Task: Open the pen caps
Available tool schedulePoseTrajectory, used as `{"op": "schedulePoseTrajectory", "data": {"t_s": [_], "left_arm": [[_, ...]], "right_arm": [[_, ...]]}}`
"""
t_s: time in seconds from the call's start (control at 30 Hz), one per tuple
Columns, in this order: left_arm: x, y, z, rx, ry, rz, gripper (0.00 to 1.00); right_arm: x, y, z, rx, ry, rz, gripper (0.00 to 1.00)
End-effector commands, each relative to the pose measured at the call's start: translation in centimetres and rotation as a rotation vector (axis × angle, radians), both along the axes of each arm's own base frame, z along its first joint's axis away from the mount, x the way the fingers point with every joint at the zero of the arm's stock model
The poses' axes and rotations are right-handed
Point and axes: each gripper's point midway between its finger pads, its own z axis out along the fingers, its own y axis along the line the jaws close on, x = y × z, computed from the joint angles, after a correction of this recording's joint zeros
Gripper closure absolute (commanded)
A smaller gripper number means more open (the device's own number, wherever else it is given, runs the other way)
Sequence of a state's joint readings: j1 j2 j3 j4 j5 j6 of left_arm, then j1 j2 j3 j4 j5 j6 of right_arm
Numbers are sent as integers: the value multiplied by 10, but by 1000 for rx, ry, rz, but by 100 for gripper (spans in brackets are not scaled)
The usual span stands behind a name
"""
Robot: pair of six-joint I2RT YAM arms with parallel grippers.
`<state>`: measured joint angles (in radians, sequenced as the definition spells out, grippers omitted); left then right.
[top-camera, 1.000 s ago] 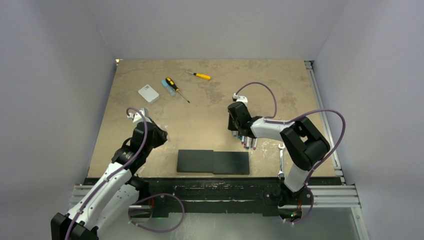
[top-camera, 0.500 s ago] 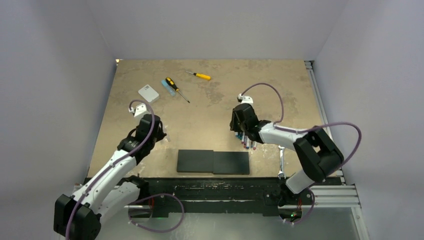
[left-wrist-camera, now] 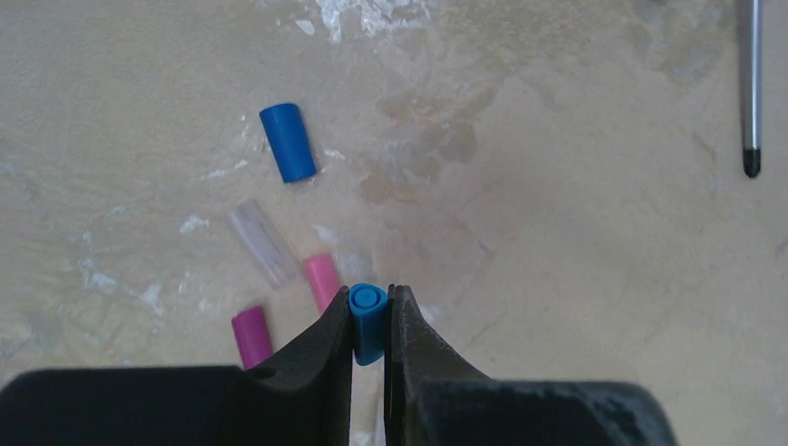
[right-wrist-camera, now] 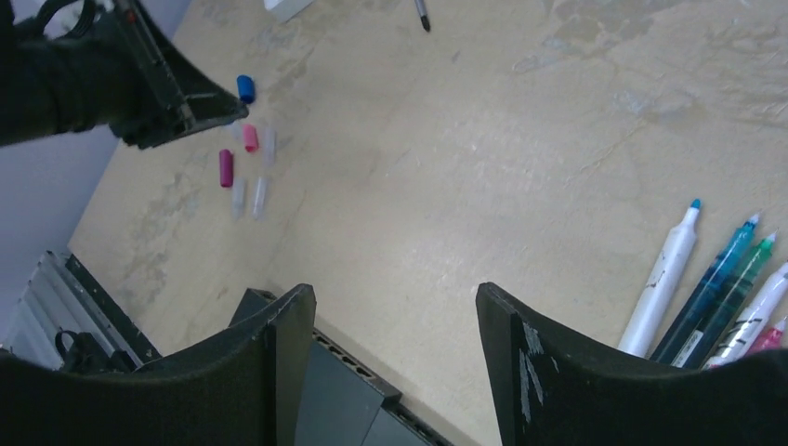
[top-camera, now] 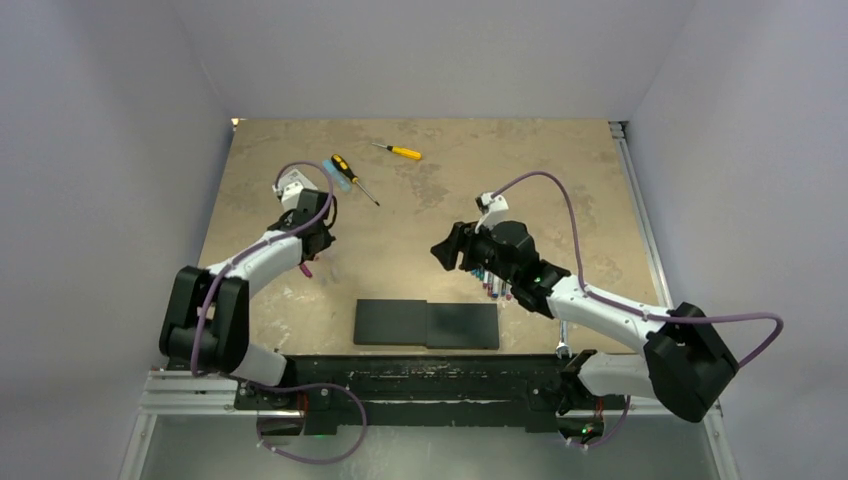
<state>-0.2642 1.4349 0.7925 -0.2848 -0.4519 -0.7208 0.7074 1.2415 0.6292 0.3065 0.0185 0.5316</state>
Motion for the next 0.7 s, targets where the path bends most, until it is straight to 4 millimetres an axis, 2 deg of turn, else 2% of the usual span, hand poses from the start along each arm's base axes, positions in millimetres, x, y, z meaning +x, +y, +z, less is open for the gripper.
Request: {"op": "schedulePoseTrajectory", "data": {"t_s": [0.0,0.07,0.2,0.33,0.43,0.57,0.67], "left_arm": [[42,1,1,-52,-32,6,100],[47,5,-9,-57,-11,22,100],[56,10,-16,-62,-8,39,95],[59,13,-21,-52,16,43,84],[55,14,-22,-49,24,46,70],[53,14,-11,-49,10,36,58],[55,15,9,-42,-19,26,53]], "right_arm": [[-14,0,5,27,-14,40,33],[-16,-4,6,25,-17,38,33],[-22,-8,10,33,-30,39,33],[-25,-11,10,38,-30,38,33],[-25,-13,10,33,-31,30,32],[-25,-14,11,26,-35,31,32],[-25,-14,14,28,-40,31,32]]}}
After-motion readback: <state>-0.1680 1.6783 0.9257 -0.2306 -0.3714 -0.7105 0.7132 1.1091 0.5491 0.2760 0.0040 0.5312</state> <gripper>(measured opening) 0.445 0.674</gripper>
